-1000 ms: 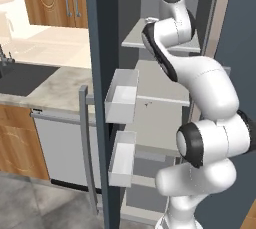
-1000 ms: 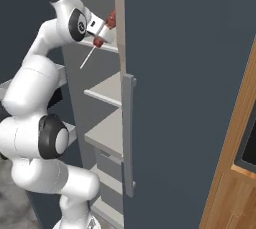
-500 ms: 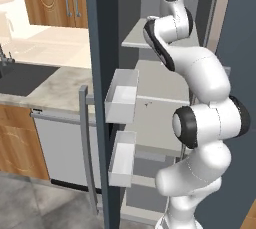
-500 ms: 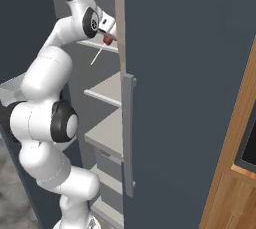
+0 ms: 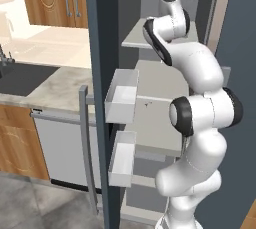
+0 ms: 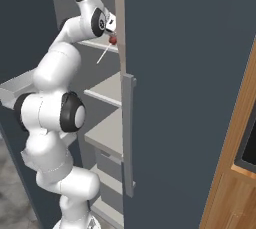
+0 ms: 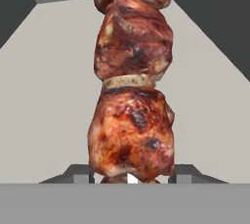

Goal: Store the kebab skewer in the freezer for long-term storage. Close the freezer door after placing the cooked food.

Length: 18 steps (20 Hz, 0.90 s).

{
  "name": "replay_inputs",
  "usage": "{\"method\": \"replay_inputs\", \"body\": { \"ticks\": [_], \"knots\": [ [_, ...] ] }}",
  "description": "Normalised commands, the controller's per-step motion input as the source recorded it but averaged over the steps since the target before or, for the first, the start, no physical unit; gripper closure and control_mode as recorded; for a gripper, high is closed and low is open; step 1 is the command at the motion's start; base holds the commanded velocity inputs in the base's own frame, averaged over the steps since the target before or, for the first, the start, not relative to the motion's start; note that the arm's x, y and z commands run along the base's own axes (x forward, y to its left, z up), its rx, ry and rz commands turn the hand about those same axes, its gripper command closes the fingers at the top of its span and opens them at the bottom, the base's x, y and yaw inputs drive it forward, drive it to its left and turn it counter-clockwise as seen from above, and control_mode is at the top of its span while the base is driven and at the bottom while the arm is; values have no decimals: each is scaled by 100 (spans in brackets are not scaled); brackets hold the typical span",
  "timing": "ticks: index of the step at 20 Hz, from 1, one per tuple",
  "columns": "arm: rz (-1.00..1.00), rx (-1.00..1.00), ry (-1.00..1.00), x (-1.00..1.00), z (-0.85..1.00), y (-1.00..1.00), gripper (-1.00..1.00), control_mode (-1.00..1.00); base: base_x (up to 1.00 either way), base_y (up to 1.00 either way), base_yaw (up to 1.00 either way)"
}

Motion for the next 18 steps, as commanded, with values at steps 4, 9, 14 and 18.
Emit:
{"method": "replay_inputs", "body": {
  "ticks": [4, 9, 14, 18],
  "knots": [
    [0, 0, 6, 44, -4, -13, 100, -100, 0, 0, 0],
    [0, 0, 1, 40, 0, -10, 100, -100, 0, 0, 0],
    [0, 0, 3, 44, -7, -22, 100, -100, 0, 0, 0],
    [0, 0, 0, 32, -16, -28, 100, -100, 0, 0, 0]
  ]
}}
